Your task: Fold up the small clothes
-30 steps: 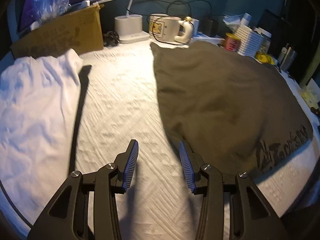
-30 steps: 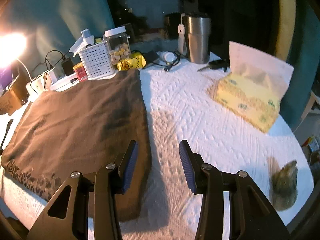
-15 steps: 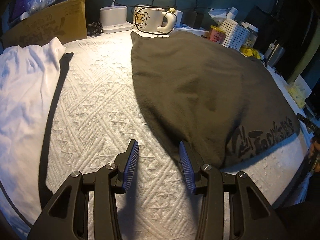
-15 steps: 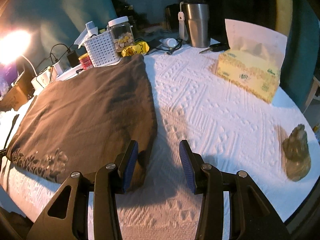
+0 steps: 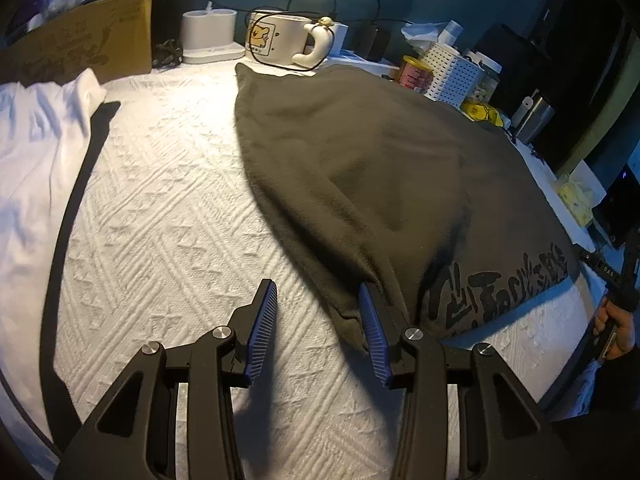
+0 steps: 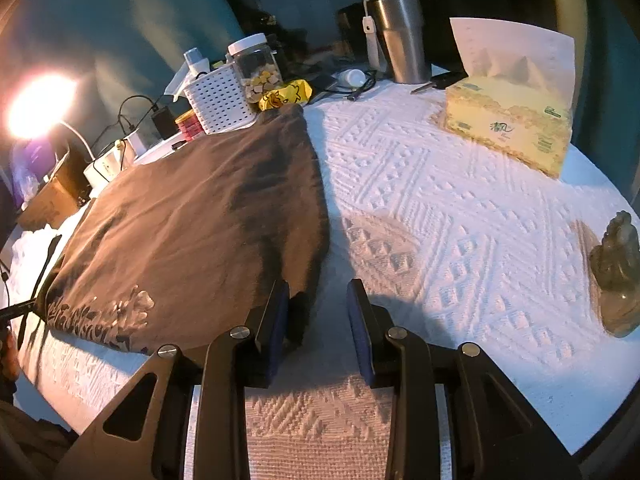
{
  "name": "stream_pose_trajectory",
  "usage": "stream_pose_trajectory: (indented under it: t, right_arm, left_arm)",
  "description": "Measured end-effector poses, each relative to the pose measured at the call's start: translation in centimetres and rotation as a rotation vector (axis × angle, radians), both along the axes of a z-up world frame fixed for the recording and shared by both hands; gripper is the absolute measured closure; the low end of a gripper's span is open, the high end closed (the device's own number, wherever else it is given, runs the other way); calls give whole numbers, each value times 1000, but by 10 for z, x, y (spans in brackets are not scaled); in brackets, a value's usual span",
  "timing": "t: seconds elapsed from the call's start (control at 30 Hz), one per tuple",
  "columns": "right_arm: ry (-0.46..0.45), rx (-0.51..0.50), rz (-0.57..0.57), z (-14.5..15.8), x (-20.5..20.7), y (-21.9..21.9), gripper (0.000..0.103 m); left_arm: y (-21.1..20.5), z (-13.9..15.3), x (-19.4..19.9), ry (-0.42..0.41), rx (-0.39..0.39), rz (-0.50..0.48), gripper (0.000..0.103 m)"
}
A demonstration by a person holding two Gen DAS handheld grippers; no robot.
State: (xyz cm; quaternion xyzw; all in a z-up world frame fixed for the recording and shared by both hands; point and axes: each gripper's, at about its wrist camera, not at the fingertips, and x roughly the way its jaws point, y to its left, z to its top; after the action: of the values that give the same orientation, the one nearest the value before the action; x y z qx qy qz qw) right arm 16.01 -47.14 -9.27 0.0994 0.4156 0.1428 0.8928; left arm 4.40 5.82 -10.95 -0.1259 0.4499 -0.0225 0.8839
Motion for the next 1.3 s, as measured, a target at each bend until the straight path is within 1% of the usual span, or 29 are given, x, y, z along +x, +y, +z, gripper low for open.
stream_pose_trajectory:
  t: [0.03,0.07,0.1,0.13,0.2,0.23,0.27,0.33,0.43,0.57,0.6,0.67,0.7,0.77,0.87,0.93,1.0,1.07,1.1,1.13,1.2,1.23,1.3]
  right_arm:
    - [1,9,-2,0,0,-1,71]
    - [4,27,1,0,0,-1,72]
    - [12,47,12,-2,0,1,81]
    - [17,59,35,-3,-1,6,84]
    - [5,28,53,-1,-3,14,85]
    - [6,16,58,0,-2,17,97]
    - [-12,9,32,2,-3,17,99]
    - [-41,19,4,6,-5,13,99]
    - [-79,-4,-8,20,-5,10,100]
    - [-122,-76,3,45,-8,15,100]
    - [-123,-88,7,47,-10,15,100]
    - [-129,-147,12,51,-13,19,100]
    - [-121,-166,16,50,-13,19,100]
    - [-95,-188,12,40,-15,17,100]
    - [-35,-194,15,19,-19,15,100]
    - [-17,-182,13,12,-22,15,99]
    - [-23,-170,-11,9,-26,10,99]
    - [-11,-133,-17,9,-26,4,99]
    - [-6,-119,-16,8,-26,1,98]
    - [-2,-117,-18,9,-26,0,89]
    - [-4,-121,-22,9,-26,0,79]
    - [-4,-108,-18,8,-26,0,75]
    - [-11,-68,-10,8,-26,1,59]
  left_arm:
    - [-1,0,-1,-4,6,-6,71]
    - [-3,-1,0,-3,2,-25,95]
    - [-5,-3,1,4,-2,-34,101]
    - [-7,-2,1,-4,17,-28,101]
    - [-8,-1,0,-13,36,-22,103]
    - [-6,2,-1,-26,45,-9,103]
    - [-4,6,-2,-36,67,6,103]
    - [0,12,-4,-46,122,30,103]
    - [17,21,-10,-53,159,85,103]
    - [33,27,-17,-47,174,113,103]
    - [33,28,-19,-45,175,109,103]
    - [32,29,-24,-39,179,98,103]
    - [31,28,-26,-29,173,85,103]
    - [31,22,-29,0,136,72,103]
    - [35,8,-32,52,52,62,103]
    - [35,6,-35,57,11,53,103]
    - [37,7,-38,55,-15,54,102]
    - [40,9,-42,41,-33,56,101]
    - [41,10,-43,38,-36,55,95]
    - [41,10,-44,34,-38,48,89]
    - [36,7,-44,39,-27,32,58]
    - [31,4,-43,43,-23,16,55]
    - [23,0,-40,48,-25,-3,54]
